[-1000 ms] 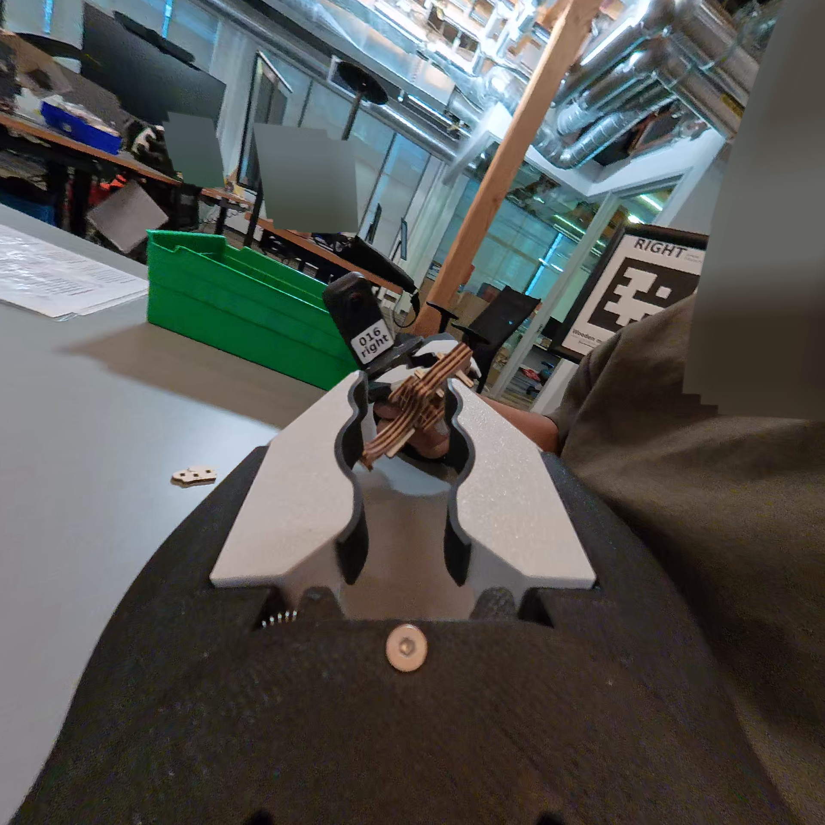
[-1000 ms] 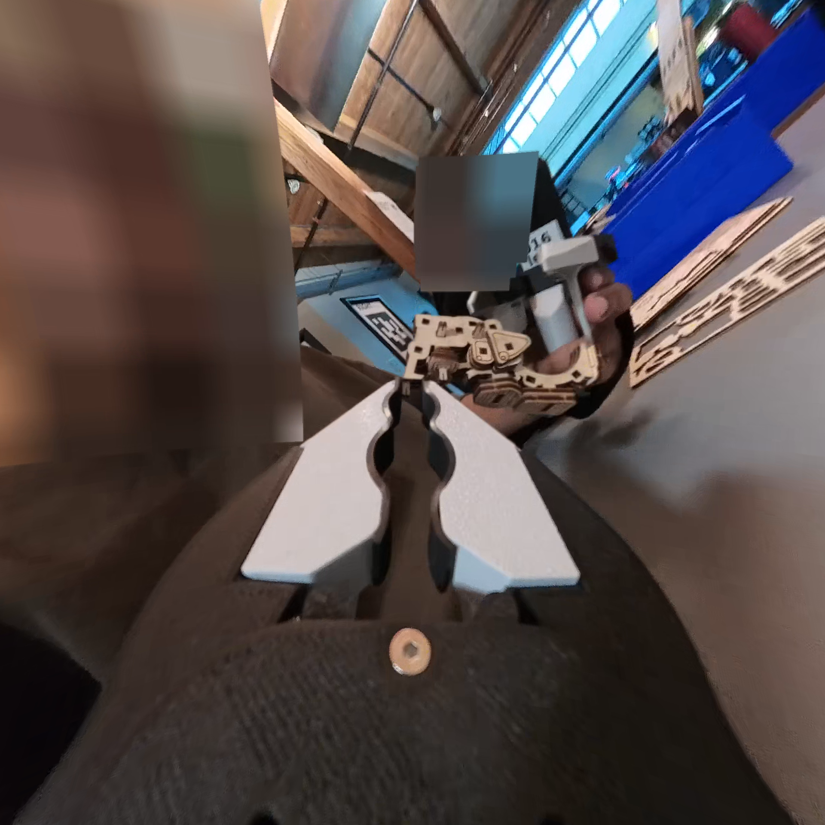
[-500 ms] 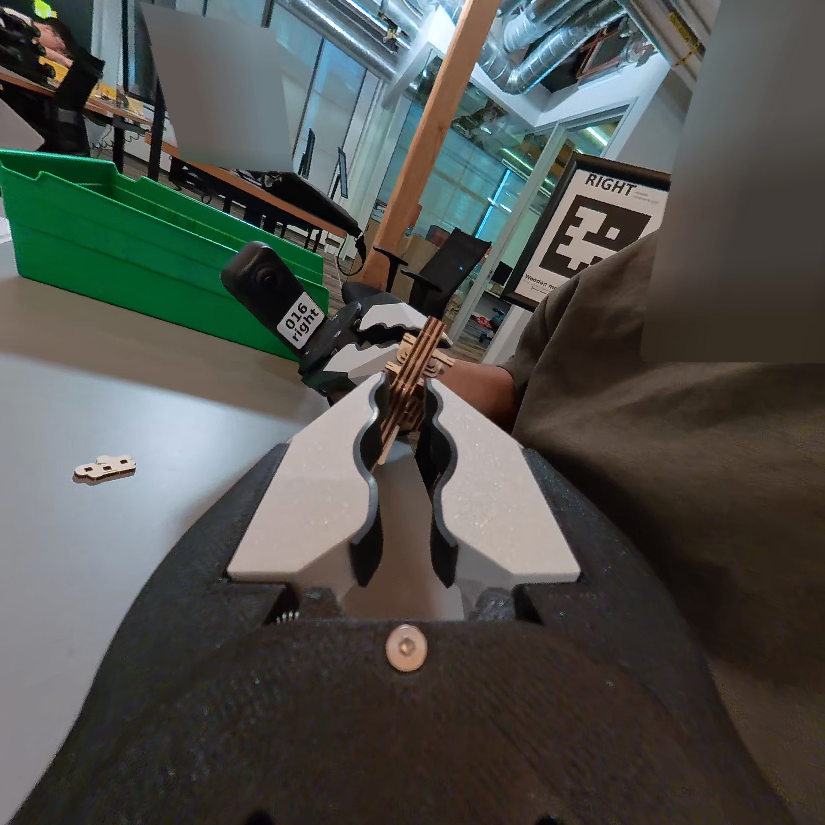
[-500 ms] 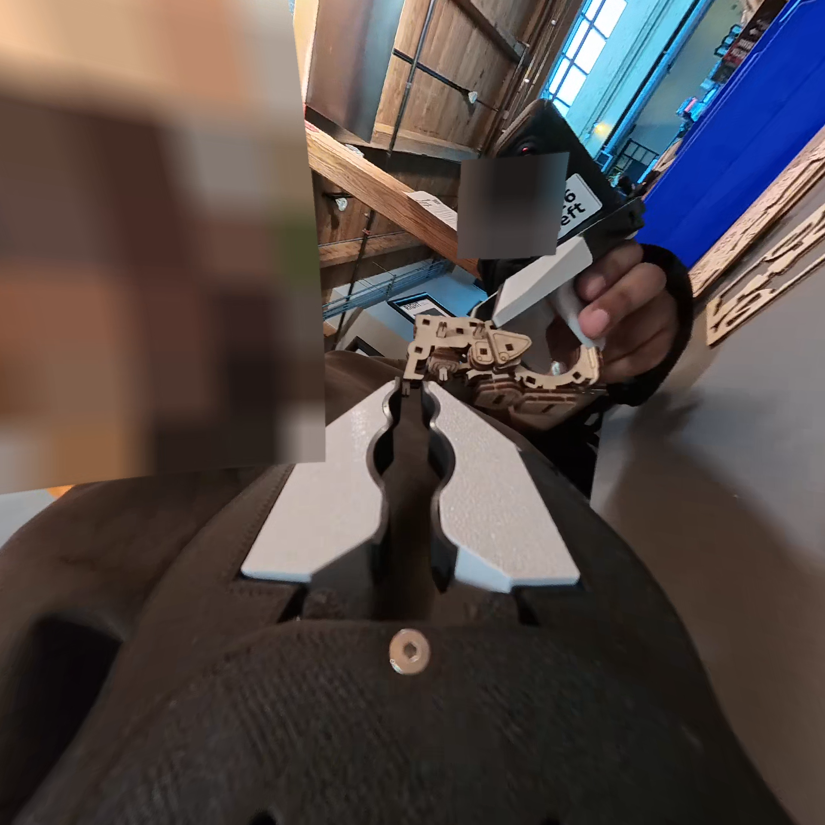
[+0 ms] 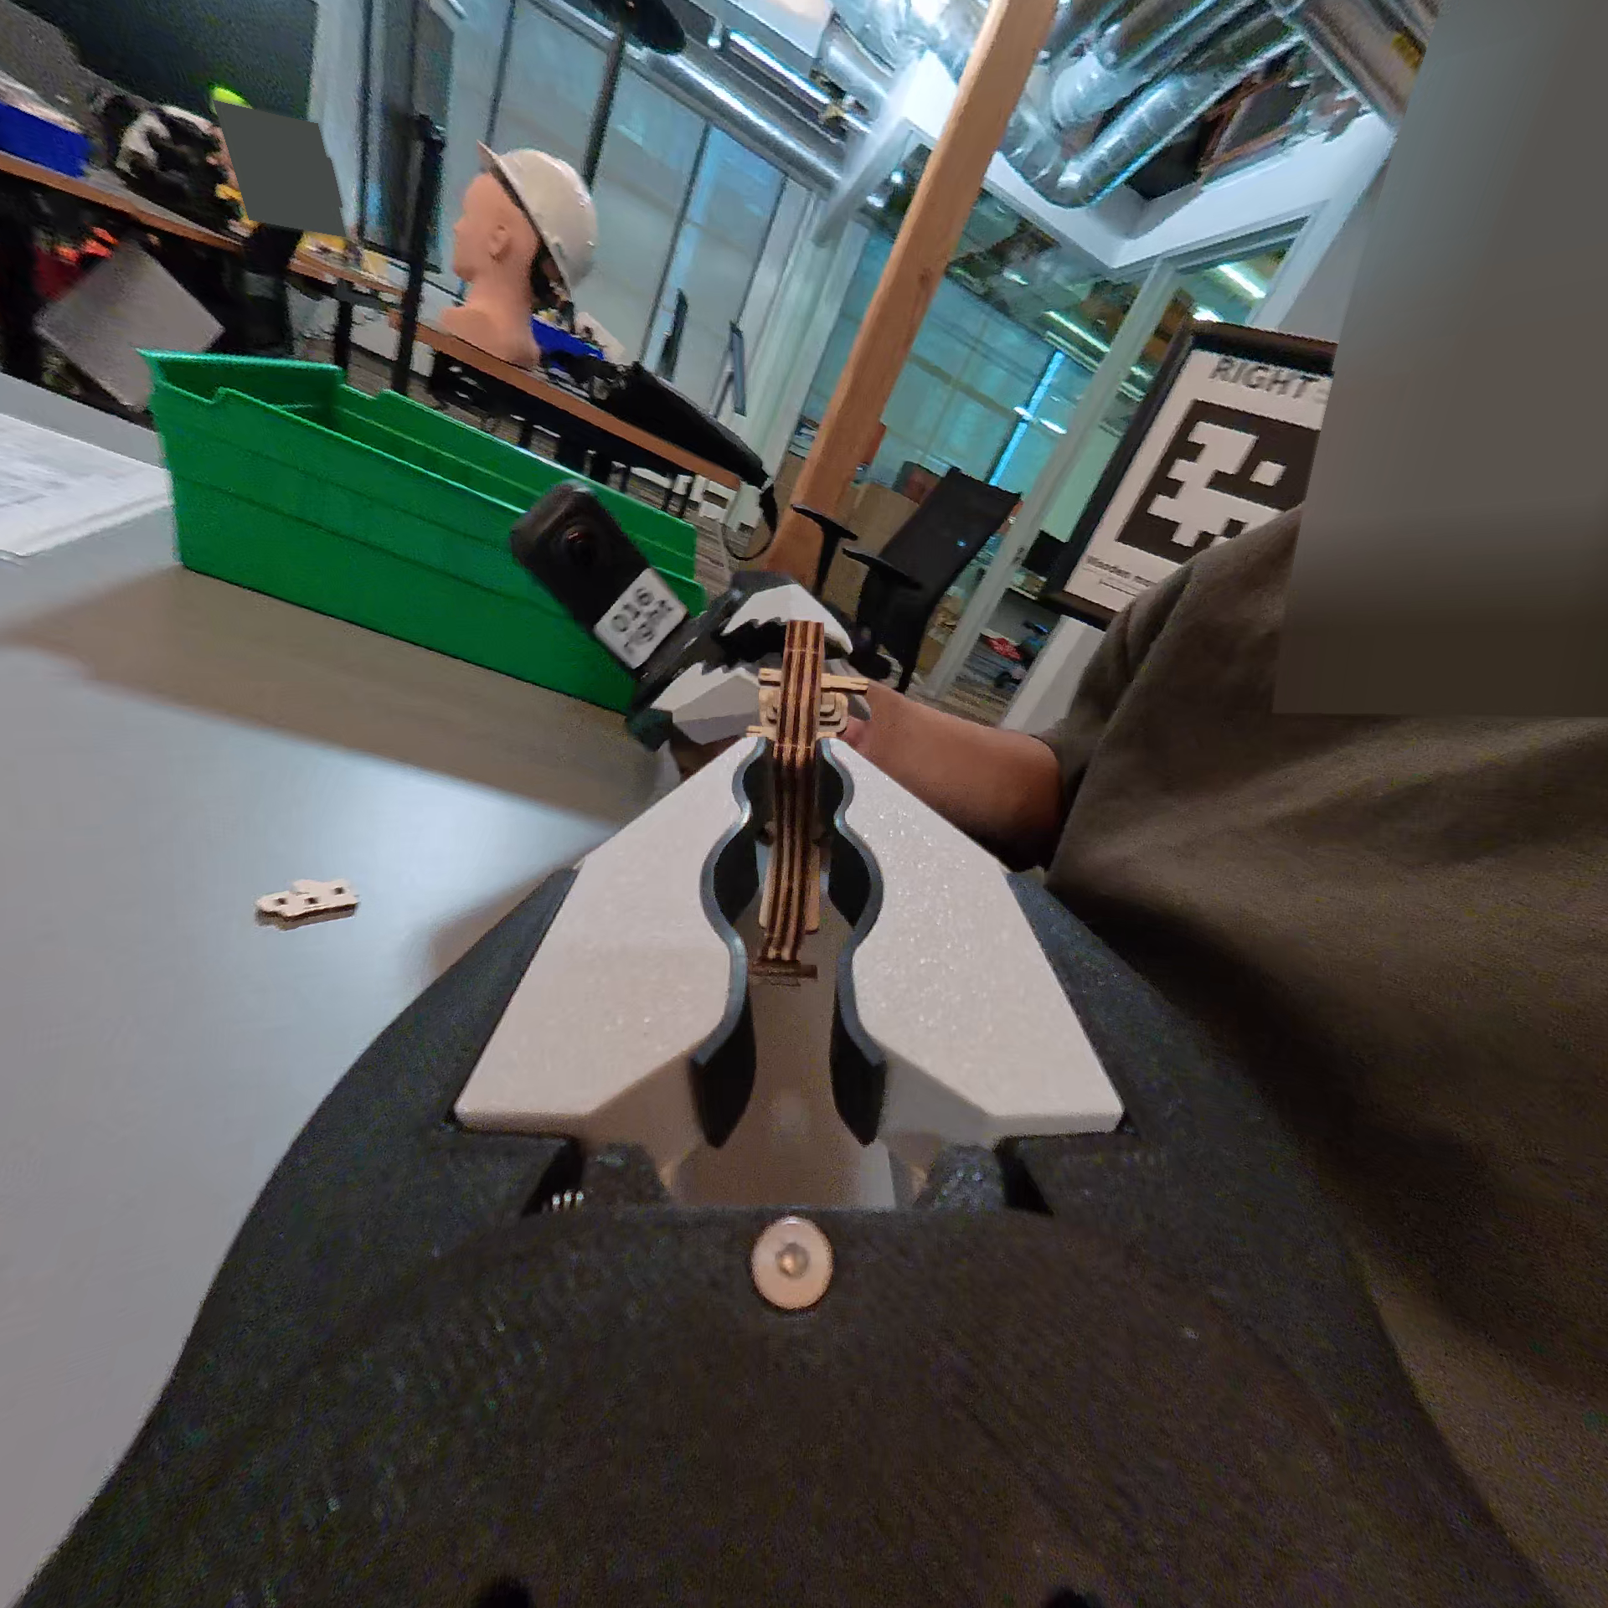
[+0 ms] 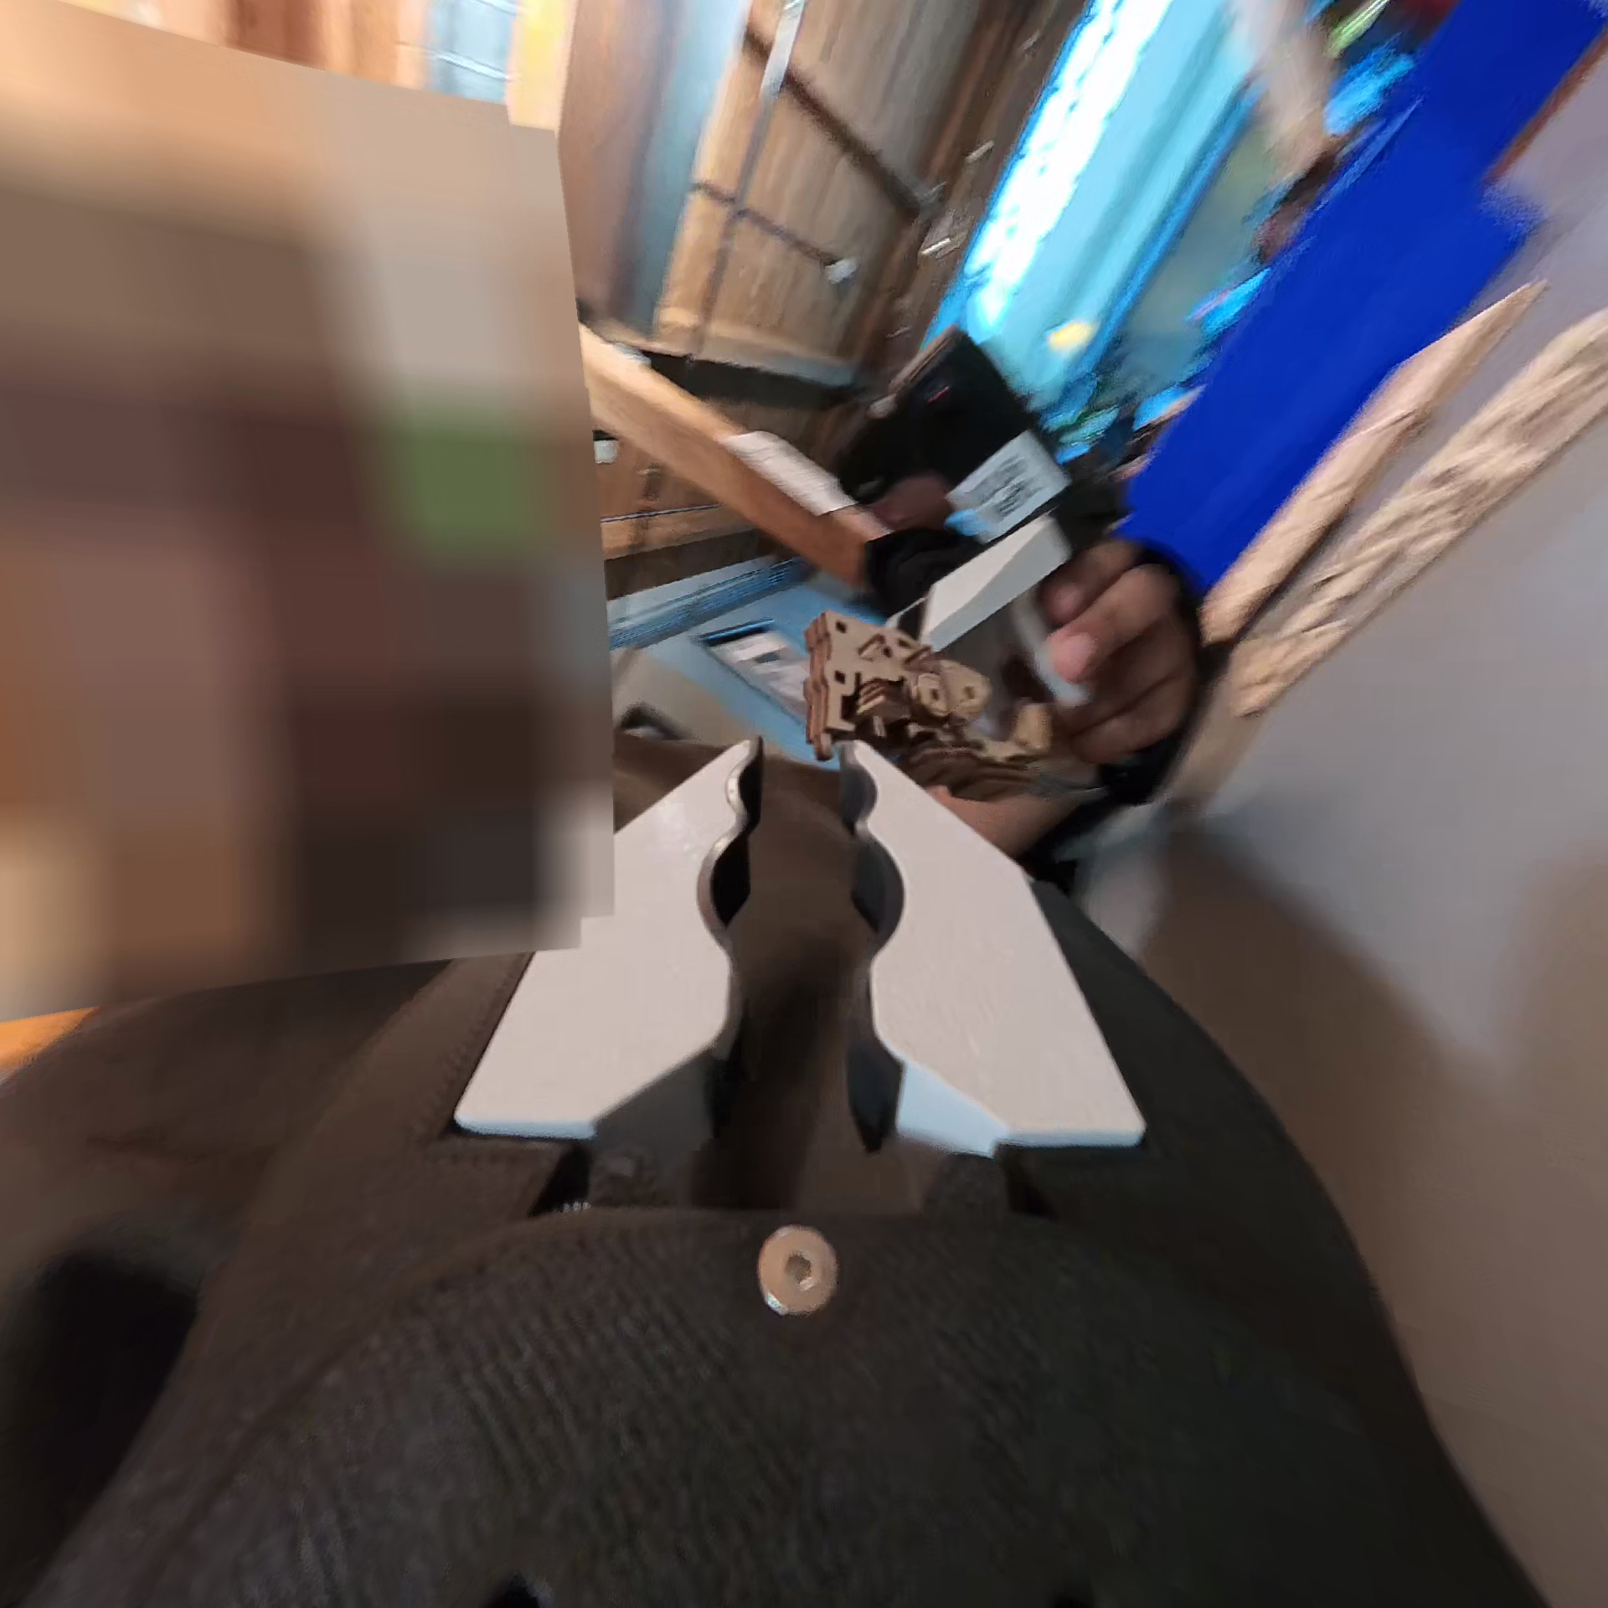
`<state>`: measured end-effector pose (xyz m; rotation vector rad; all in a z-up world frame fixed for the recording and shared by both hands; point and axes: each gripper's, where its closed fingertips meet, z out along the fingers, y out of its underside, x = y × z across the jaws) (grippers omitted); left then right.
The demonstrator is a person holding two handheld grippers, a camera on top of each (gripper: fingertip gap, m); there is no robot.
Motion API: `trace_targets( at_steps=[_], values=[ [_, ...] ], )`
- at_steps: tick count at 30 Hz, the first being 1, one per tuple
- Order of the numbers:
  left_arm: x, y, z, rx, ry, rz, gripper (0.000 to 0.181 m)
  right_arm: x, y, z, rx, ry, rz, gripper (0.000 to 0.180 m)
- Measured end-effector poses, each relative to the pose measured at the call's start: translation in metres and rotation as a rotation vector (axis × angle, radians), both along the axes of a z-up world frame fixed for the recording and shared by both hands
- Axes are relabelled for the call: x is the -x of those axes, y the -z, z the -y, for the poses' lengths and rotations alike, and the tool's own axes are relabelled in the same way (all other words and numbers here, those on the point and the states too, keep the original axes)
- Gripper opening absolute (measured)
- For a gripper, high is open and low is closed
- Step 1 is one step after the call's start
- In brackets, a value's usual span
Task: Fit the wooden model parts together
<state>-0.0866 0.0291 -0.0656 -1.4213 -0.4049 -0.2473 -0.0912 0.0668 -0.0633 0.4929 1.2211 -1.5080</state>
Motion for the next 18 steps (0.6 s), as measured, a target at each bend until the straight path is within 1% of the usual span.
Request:
trace_targets(
  at_steps=[2, 4, 5, 6, 7, 10, 12, 15, 18],
  values=[
    [0.007, 0.004, 0.003, 0.034, -0.054, -0.020, 0.004, 0.020, 0.009, -0.002, -0.091, 0.157, -0.126, 0.020],
    [0.016, 0.011, 0.005, 0.103, -0.129, -0.054, 0.005, 0.035, 0.010, -0.005, -0.177, 0.324, -0.330, 0.027],
    [0.018, 0.015, 0.005, 0.145, -0.156, -0.083, 0.005, 0.037, 0.009, -0.005, -0.213, 0.385, -0.440, 0.030],
    [0.020, 0.019, 0.004, 0.189, -0.177, -0.113, 0.005, 0.038, 0.009, -0.004, -0.251, 0.432, -0.551, 0.040],
    [0.020, 0.023, 0.003, 0.229, -0.192, -0.144, 0.005, 0.036, 0.010, -0.002, -0.290, 0.460, -0.665, 0.043],
    [0.016, 0.033, -0.004, 0.326, -0.197, -0.222, 0.005, 0.020, 0.024, 0.008, -0.390, 0.448, -0.963, 0.045],
    [0.012, 0.040, -0.010, 0.380, -0.185, -0.261, 0.005, 0.011, 0.035, 0.015, -0.439, 0.413, -1.097, 0.043],
    [0.006, 0.045, -0.016, 0.415, -0.162, -0.294, 0.006, 0.007, 0.044, 0.017, -0.485, 0.401, -1.208, 0.034],
    [0.004, 0.045, -0.018, 0.409, -0.147, -0.290, 0.005, 0.006, 0.044, 0.015, -0.482, 0.394, -1.243, 0.028]
  ],
)
